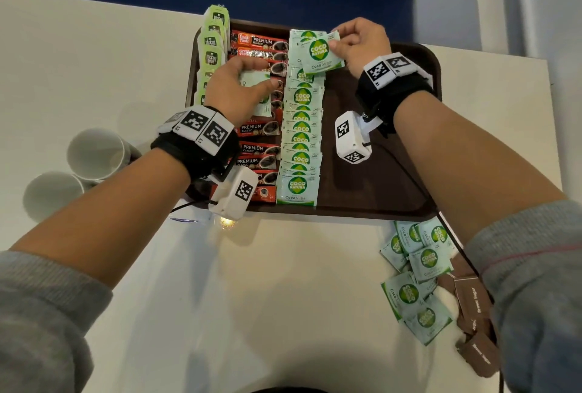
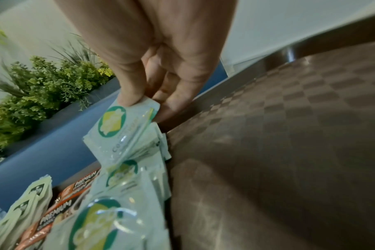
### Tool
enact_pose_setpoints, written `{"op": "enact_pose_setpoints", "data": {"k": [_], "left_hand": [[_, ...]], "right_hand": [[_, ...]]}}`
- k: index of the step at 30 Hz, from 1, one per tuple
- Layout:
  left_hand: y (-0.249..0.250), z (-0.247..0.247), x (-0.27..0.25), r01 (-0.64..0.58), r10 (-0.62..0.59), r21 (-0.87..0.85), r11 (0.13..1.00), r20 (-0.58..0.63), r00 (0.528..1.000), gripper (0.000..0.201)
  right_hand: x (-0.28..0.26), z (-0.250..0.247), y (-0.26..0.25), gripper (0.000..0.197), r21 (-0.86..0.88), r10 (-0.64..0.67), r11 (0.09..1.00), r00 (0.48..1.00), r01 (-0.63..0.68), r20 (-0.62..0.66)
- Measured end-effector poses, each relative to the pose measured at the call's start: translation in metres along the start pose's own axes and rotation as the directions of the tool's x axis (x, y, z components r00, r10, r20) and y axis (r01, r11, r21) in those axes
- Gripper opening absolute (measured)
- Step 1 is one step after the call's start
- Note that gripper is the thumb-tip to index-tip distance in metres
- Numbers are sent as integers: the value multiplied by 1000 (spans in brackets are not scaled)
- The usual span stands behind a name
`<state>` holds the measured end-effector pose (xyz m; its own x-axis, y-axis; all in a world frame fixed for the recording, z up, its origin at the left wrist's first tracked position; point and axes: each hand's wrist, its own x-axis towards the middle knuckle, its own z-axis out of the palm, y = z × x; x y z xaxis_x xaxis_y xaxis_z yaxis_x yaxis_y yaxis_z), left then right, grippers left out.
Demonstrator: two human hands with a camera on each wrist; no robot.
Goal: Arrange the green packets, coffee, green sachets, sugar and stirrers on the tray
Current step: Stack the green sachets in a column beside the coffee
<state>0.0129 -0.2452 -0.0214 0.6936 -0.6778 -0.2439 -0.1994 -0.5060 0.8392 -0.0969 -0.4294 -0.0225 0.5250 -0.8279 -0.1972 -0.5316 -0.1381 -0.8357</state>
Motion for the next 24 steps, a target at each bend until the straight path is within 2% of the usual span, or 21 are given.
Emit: {"op": "enact_pose_setpoints", "data": {"k": [6,19,24], "left_hand": [[-3,0,2,8,-7,-5,1000,5,1000,34],[-8,2,4,49,-49,-37,998,15,999,29],[-7,2,3,59,-58,-58,997,23,998,24]], "right_hand": [[2,12,2,20,114,53,992,998,-54,18],[4,19,17,21,-97,109,989,994,-111,-18],[-1,19,17,24,-49,131,990,991,-131,-15]]}}
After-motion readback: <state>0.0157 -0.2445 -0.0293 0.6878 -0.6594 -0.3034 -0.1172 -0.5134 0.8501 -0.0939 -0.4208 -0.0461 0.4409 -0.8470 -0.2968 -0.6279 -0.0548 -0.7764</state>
